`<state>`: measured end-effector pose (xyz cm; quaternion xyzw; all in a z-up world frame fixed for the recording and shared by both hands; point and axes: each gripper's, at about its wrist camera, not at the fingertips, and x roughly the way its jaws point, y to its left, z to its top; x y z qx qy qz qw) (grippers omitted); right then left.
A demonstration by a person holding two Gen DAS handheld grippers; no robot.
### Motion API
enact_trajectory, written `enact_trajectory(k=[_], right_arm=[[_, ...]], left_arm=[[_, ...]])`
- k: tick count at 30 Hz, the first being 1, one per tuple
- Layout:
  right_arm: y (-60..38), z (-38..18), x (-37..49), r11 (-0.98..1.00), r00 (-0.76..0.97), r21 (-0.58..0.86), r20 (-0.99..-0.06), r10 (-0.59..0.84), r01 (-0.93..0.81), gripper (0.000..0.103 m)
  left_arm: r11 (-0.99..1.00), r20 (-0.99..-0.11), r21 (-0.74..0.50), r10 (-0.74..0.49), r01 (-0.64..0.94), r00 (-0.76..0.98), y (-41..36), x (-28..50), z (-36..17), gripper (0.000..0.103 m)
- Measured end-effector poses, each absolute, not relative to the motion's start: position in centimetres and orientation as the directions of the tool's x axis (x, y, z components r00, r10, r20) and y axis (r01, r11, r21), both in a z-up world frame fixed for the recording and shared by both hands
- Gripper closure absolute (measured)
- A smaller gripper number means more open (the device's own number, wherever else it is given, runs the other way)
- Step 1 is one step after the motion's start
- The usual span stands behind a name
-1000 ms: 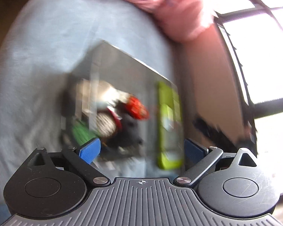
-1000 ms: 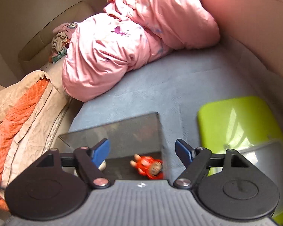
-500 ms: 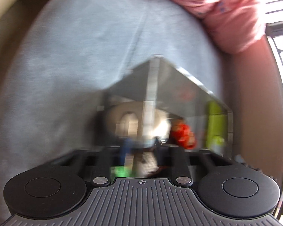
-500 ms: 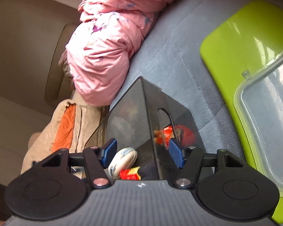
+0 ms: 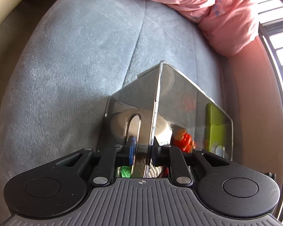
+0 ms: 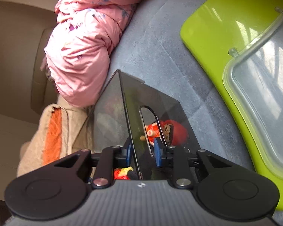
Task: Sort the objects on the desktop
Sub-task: 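Grip the clear box wall with the left gripper while the right gripper grips it too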
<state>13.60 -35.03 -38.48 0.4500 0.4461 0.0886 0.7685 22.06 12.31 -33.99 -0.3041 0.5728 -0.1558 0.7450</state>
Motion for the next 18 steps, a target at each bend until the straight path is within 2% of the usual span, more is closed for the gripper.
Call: enact_trajectory(k=[13,15,18], right_arm=[[-34.0,-37.9,12.9,0.618,0.587,0.742,-0.629,0.511,0.258,0.078],[-33.9,-37.9,13.2,0.627,0.591,0.736,-0.632,0.502,0.255,0.078],[-33.8,-38.0,13.7,0.630,0.595,0.732,-0.635,0.492,0.260,0.078]], left_arm=[[0.765,-0.755,-0.637,-0.593,-0.097,0.280,12.3,21.0,-33.8,0.082],[0.775,-0.762,-0.626,-0.584,-0.086,0.280,11.9,20.6,-33.5,0.074],[0.806,-0.783,-0.590,-0.556,-0.046,0.278,10.8,19.9,-32.9,0.068]])
